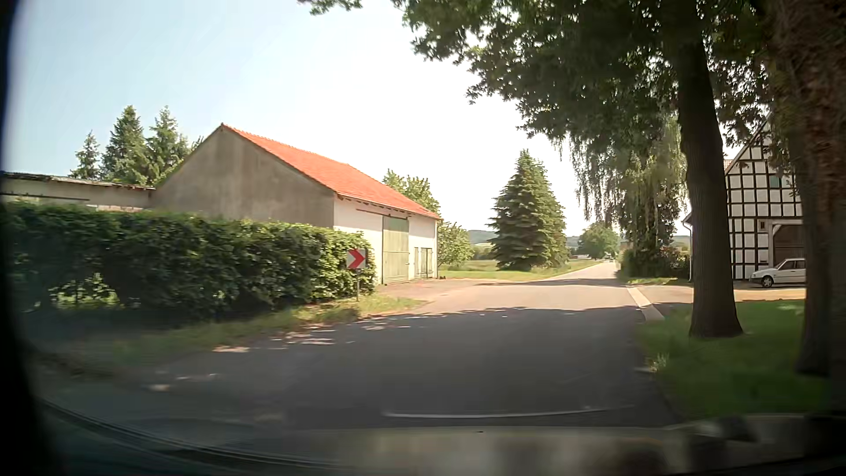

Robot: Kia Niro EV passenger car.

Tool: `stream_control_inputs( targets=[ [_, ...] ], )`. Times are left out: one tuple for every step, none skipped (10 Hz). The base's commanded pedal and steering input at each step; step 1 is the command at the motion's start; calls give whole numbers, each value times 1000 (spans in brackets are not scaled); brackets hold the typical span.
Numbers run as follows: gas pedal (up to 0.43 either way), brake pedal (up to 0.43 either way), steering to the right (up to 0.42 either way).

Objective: Follow the waypoints while adhering to traffic rules and regulations

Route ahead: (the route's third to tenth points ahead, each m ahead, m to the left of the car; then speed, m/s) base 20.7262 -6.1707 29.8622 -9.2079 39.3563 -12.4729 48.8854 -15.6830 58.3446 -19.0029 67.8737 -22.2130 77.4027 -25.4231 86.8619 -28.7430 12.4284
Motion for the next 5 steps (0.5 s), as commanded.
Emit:
stream_control_inputs(
  targets=[
    [268, 6, 122],
    [280, 6, 117],
    [287, 6, 110],
    [299, 6, 105],
    [299, 6, 98]
  ],
)
